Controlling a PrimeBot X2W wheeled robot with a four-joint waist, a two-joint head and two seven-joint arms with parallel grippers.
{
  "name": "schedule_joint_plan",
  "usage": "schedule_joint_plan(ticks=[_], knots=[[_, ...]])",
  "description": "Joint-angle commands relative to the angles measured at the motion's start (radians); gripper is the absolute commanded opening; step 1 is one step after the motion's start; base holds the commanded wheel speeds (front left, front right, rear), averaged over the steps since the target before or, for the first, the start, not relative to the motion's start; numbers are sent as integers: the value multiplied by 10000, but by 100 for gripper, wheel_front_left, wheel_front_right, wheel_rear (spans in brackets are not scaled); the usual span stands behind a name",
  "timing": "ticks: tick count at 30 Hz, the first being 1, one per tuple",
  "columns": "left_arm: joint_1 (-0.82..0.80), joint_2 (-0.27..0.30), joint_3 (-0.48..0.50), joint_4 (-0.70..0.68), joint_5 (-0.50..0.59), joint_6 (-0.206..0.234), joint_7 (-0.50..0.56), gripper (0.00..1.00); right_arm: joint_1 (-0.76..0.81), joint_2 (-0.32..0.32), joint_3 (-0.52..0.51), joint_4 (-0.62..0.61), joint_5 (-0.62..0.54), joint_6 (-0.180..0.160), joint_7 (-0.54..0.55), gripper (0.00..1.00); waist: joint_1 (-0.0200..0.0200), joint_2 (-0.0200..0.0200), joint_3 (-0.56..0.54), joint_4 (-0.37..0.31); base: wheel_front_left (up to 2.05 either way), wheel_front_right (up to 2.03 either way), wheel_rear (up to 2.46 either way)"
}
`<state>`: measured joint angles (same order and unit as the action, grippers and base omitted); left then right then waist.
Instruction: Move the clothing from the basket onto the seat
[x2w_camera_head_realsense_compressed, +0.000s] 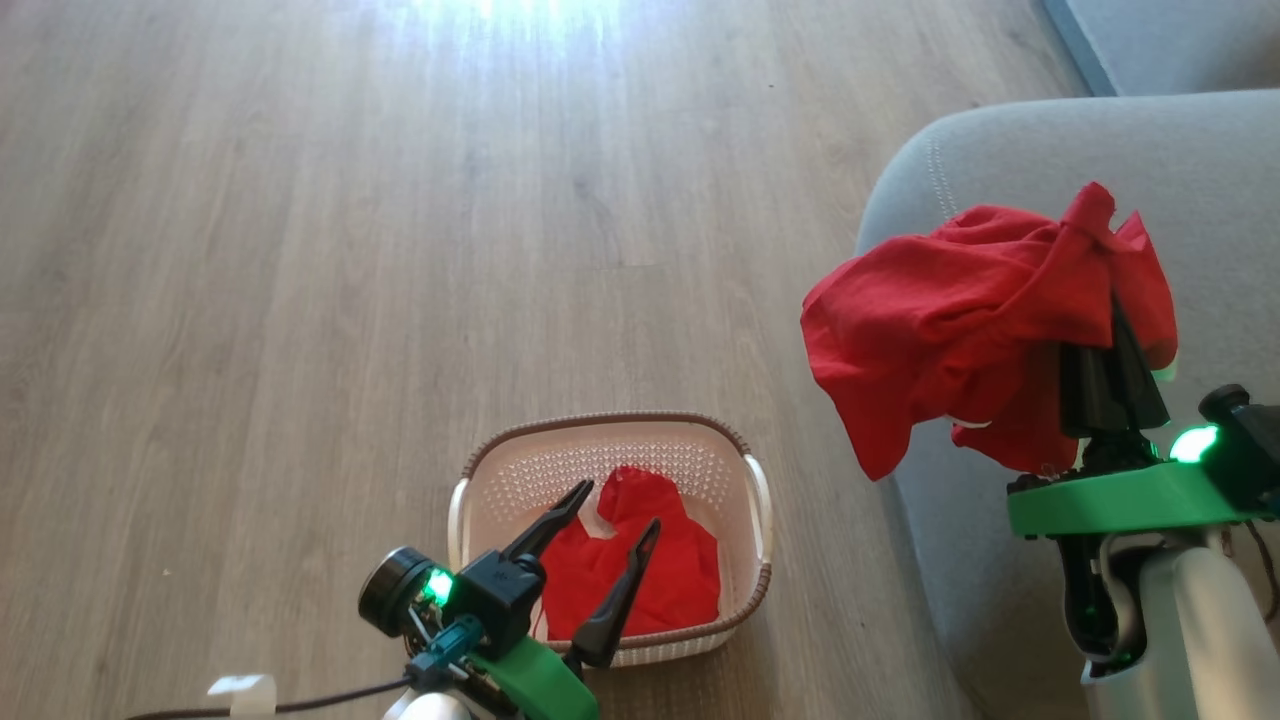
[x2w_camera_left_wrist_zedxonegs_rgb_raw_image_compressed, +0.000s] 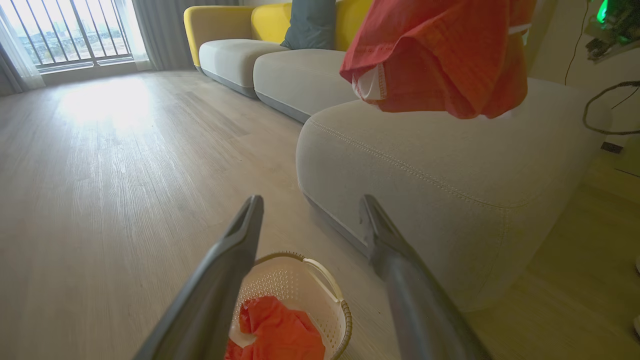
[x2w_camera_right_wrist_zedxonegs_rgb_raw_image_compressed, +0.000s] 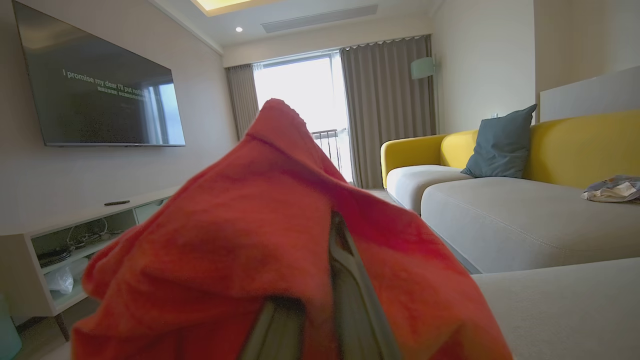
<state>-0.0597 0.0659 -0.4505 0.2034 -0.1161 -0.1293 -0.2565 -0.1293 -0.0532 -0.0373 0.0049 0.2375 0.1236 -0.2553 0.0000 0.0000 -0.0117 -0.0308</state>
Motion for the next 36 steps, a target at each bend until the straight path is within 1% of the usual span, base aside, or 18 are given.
schedule_joint_plan(ticks=[1,5,9,23,24,26,28,36], knots=[[-362,-105,344,-357,-42,-13,-53,100,-274,29,168,-425,13,71,-65,0,0,0,41,-154,0,0,0],[-388,-112,329,-432,-38,-13,-53,100,-326,29,140,-444,-61,71,-65,0,0,0,129,-643,0,0,0],[-401,-118,302,-504,-27,-13,-53,100,-379,29,82,-483,-92,71,-65,0,0,0,269,-1348,0,0,0],[-619,-10,-88,-689,-78,-13,-53,100,-395,30,-373,-713,-23,71,-65,0,0,0,874,-4281,0,0,0],[-619,-10,-88,-689,-78,-13,-53,100,-395,30,-373,-713,-23,71,-65,0,0,0,874,-4281,0,0,0],[-654,18,-135,-713,-88,-13,-53,100,-356,30,-467,-754,29,71,-65,0,0,0,947,-4642,0,0,0],[-809,57,-330,-708,-116,-13,-53,100,-244,30,-781,-882,109,71,-65,0,0,0,1102,-4768,0,0,0],[-1485,339,-1150,-553,-440,-13,-53,100,356,30,-1873,-1431,489,71,-65,0,0,0,1465,-4993,0,0,0]])
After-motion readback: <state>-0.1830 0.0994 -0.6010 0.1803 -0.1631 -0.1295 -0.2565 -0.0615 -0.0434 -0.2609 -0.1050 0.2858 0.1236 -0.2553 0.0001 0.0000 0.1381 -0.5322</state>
